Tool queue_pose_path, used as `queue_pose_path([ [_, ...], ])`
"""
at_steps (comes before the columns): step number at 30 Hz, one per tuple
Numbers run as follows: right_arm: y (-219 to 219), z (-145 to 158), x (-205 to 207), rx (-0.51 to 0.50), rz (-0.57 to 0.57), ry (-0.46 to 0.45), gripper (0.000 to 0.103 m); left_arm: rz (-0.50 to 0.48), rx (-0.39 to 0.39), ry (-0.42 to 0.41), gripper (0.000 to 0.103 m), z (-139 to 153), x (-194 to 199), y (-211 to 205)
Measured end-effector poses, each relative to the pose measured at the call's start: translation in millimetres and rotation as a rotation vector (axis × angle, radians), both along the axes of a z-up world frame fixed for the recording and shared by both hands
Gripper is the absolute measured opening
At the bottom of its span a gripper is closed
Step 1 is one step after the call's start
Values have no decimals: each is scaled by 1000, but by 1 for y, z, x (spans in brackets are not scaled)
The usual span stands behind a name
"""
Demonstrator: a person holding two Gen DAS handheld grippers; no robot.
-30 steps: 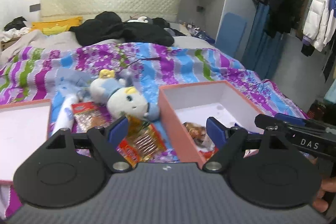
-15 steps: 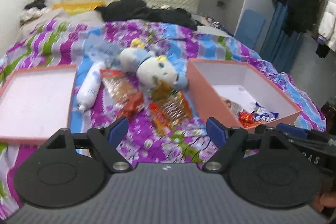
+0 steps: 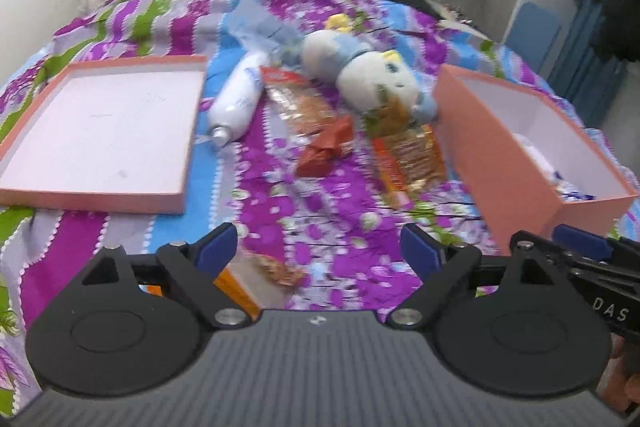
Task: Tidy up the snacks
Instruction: 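Withdraw both grippers from the pink box toward the snack pile, then grasp orange bread bag with left gripper while right grasps red-labelled snack packet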
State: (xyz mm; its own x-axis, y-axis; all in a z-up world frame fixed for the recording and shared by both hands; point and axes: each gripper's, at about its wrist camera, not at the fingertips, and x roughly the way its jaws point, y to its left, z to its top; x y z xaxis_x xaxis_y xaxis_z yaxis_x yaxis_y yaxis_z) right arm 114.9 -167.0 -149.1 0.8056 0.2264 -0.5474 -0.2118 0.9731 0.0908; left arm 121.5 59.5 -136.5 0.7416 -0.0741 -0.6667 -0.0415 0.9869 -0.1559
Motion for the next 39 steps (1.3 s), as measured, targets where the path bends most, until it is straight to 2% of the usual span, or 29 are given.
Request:
queue_pose_path([
  [4, 16, -17, 18, -45, 27, -13, 66, 42, 25, 33, 94, -22, 15, 17],
  [8, 27, -38, 45, -40, 29, 24, 66, 51, 38, 65, 96, -42, 26, 31],
  [13, 39, -59, 80, -92, 12, 38, 66, 60, 71, 95, 97, -64, 38, 43],
  [18, 48, -74, 113, -161, 23, 29, 66, 12, 118, 125, 97, -73, 41, 46],
  [22, 53, -82, 139, -206, 44, 18, 66, -27, 123, 156, 97, -75, 36, 47],
  [25, 61, -89, 152, -256, 90, 3, 73, -37, 126, 172, 97, -78, 30, 46],
  [30, 75, -96, 164, -340, 132, -21, 71, -64, 126, 180, 97, -83, 28, 40],
  [33, 84, -99, 166, -386, 150, -33, 64, -63, 80, 206, 96, -89, 31, 39],
  [35, 87, -103, 169, -407, 154, -30, 53, -63, 87, 208, 96, -93, 31, 36],
  [39, 87, -108, 175, -390, 143, -24, 49, -47, 61, 202, 93, -94, 30, 35],
])
